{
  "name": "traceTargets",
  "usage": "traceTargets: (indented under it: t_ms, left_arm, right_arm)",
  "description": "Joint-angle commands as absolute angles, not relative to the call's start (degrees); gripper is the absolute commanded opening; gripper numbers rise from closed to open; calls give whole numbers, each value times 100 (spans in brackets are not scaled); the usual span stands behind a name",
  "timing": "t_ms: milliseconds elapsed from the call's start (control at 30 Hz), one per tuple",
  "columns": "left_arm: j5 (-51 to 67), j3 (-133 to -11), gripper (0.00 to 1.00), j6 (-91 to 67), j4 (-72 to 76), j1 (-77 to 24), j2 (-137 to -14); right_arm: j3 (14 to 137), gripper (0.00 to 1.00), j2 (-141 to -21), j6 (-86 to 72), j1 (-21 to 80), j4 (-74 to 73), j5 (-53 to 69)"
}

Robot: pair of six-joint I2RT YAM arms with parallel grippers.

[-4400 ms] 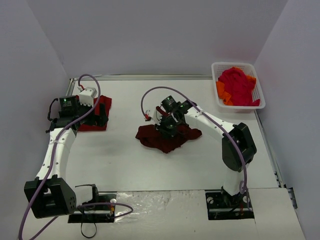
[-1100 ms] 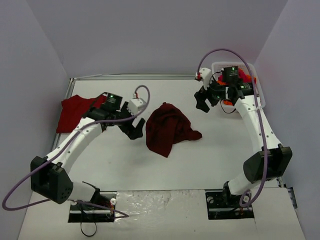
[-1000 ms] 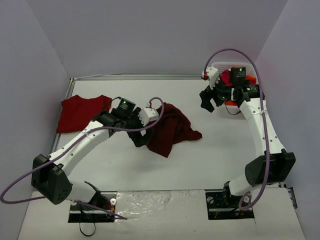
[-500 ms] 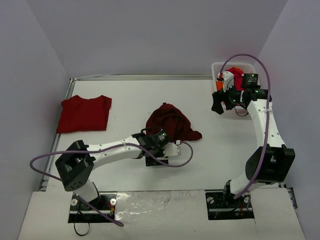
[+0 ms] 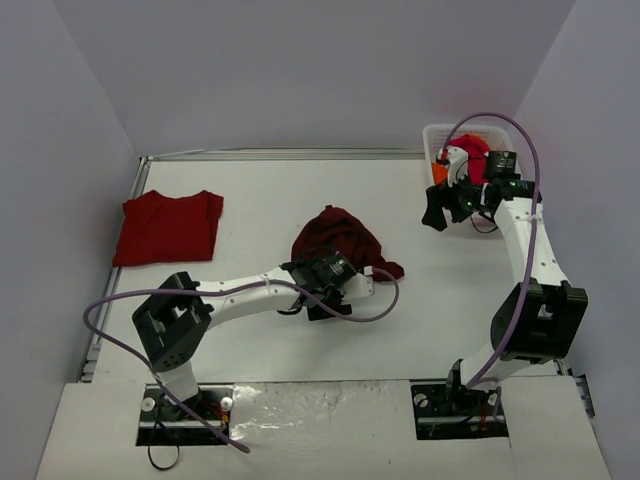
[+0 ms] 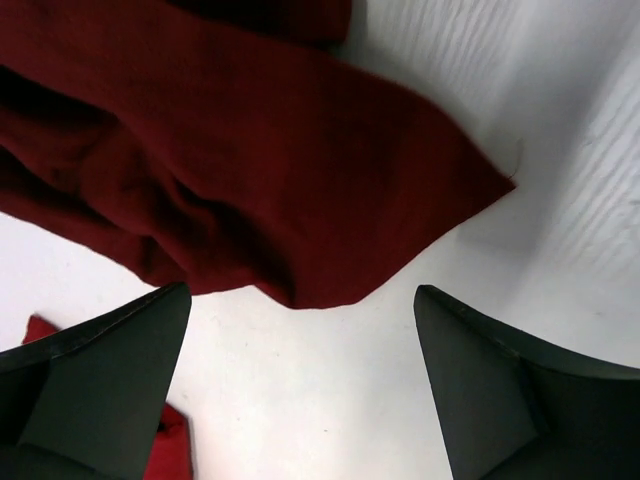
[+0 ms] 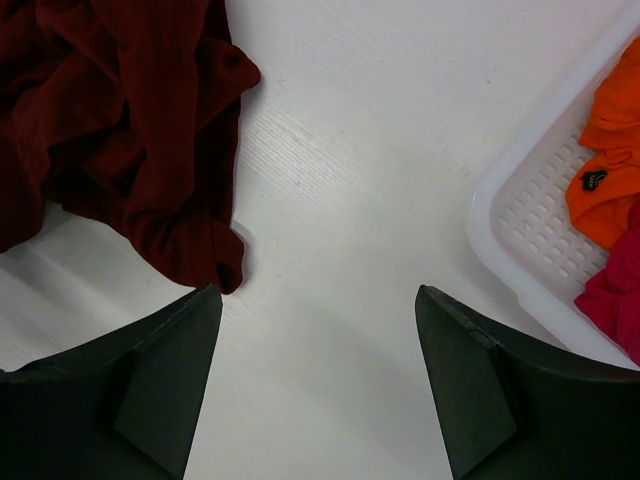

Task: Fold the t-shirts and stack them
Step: Flatten out the tshirt

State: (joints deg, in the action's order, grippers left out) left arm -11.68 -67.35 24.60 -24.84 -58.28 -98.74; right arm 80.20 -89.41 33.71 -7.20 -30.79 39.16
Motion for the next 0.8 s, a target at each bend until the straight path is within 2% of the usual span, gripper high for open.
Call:
traceTargets:
  t_ms: [0,167,400,467,533,767]
  left_arm:
    - [-564,-7250,94,2005,-2916,-5889,-9791]
    - [428,-7523,97,1758,-3295,-5889,-9905]
    - [1142,-7488,100,1758,-3357,-5889,-10204]
    - [1195,-7479,100,1767,-3366,-5889,-10291]
    - [1222,-7462,95,1767,-3349,-5889,-10344]
    - [827,-7418,95,1784,-3191,-5889,-10476]
  right_arm:
    - [7946,74,-9026,3445,-773,-3015,4113]
    - [7840,74,-9114,3419,-782,-2936,4104]
    - [7761,74,-9105,3428,-809,-2909,4096]
    - [7752,74,-9123,3437,-817,-2900,4078]
    - [7743,74,-9149,3445,-809,-2892,4078]
    - [7638,74,-9158,3524,-817,-2892,4131]
